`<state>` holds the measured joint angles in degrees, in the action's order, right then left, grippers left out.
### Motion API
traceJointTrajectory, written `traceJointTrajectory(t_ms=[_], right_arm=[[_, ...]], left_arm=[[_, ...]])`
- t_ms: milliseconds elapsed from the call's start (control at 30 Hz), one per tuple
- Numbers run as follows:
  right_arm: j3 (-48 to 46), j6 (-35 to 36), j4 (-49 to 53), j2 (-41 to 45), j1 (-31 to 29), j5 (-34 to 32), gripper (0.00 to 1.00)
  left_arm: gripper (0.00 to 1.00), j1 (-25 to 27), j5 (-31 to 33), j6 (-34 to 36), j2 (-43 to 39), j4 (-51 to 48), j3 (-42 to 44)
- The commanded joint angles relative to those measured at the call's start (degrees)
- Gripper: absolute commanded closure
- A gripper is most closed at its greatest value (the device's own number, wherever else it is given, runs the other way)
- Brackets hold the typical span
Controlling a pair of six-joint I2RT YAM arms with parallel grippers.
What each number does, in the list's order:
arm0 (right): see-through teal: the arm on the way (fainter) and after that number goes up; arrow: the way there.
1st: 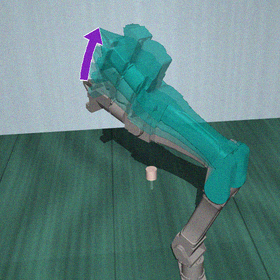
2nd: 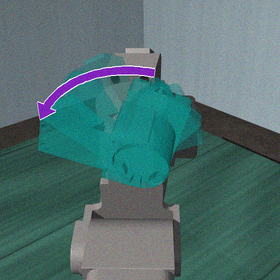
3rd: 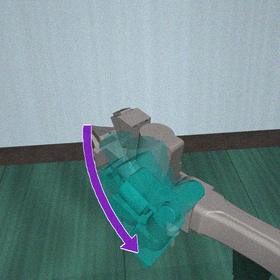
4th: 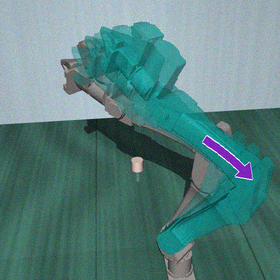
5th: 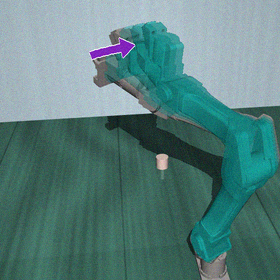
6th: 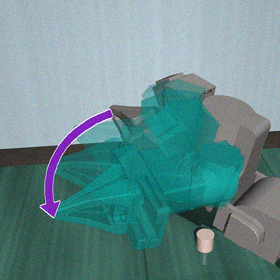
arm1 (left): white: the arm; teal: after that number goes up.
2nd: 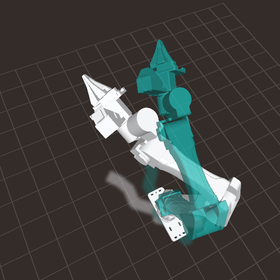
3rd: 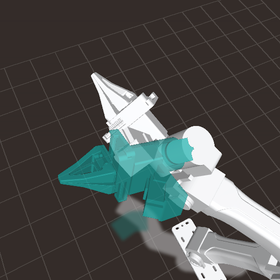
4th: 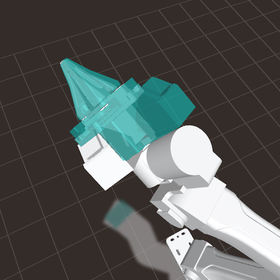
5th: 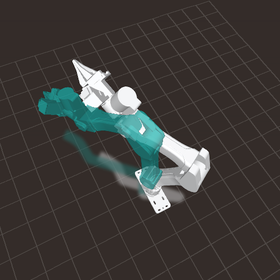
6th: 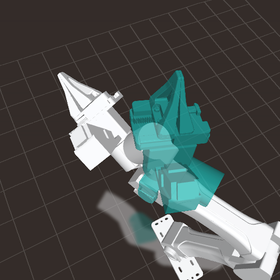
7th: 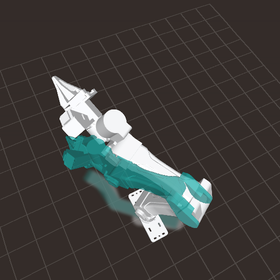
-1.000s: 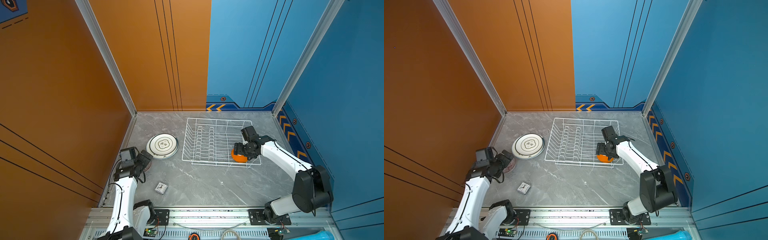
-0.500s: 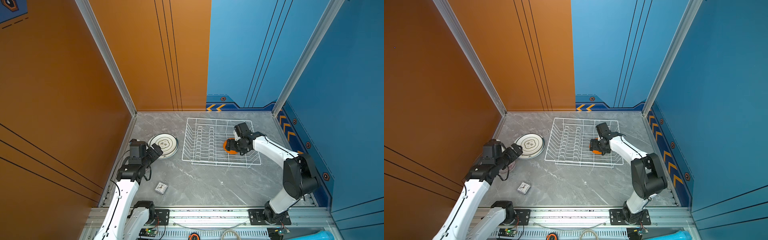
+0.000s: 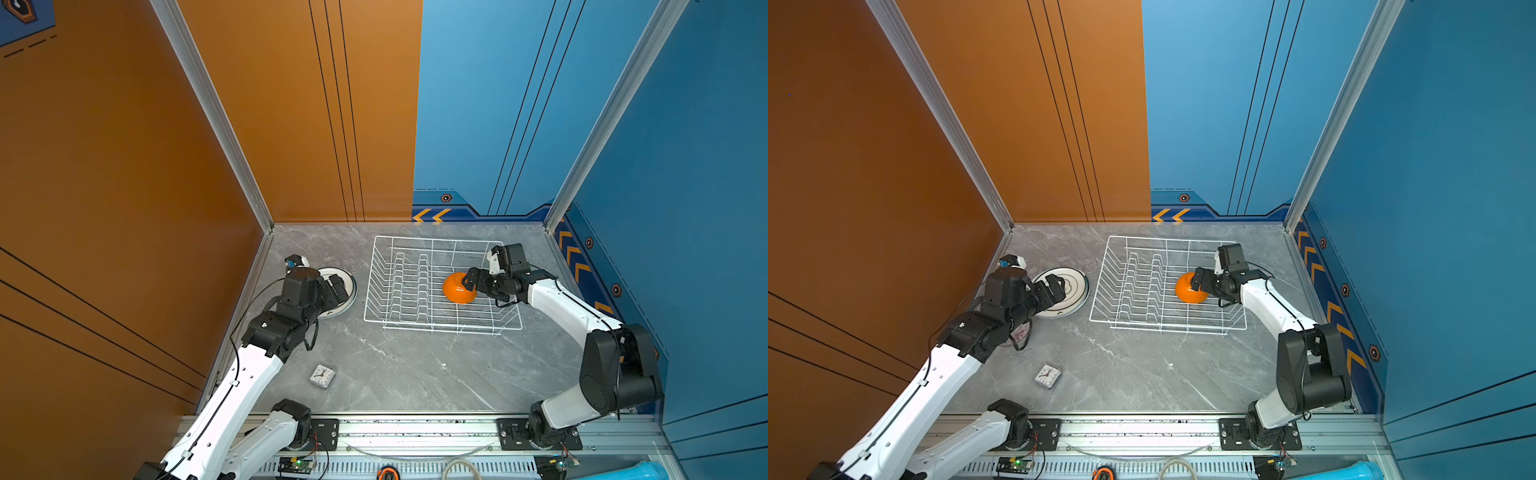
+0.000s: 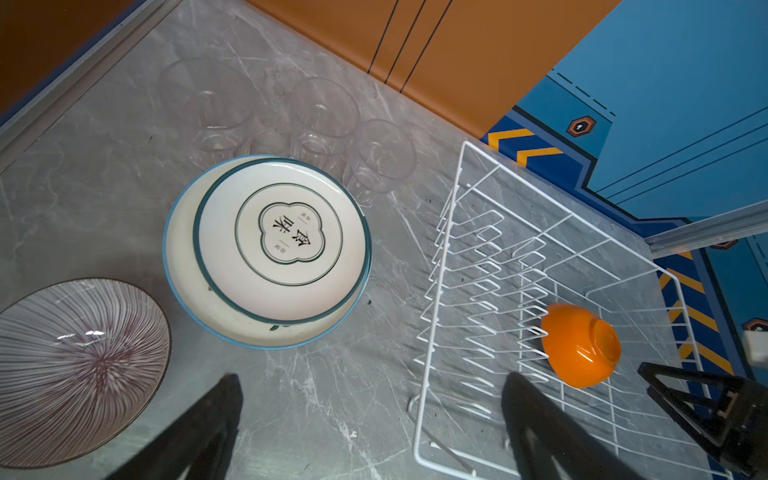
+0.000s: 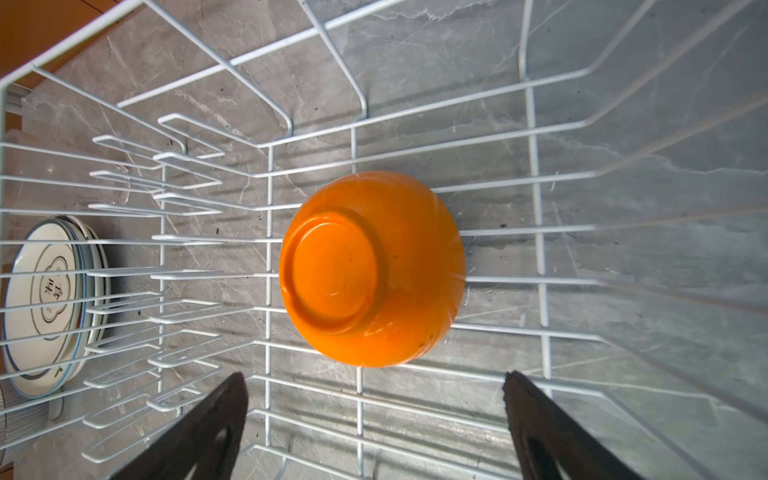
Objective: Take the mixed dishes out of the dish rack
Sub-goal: 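Lift the orange bowl with the right gripper while left moves toward the rack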
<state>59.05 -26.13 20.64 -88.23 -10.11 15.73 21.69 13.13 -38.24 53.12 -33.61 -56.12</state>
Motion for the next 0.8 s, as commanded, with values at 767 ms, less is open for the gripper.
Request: traceJointTrajectory(t_ms=[767], right_arm=[[-9.0, -13.6, -32.4, -13.0, 4.1, 10.9, 0.06]], left_arm=[[0.02, 10.7, 5.8, 5.3, 8.6, 0.4, -8.8]])
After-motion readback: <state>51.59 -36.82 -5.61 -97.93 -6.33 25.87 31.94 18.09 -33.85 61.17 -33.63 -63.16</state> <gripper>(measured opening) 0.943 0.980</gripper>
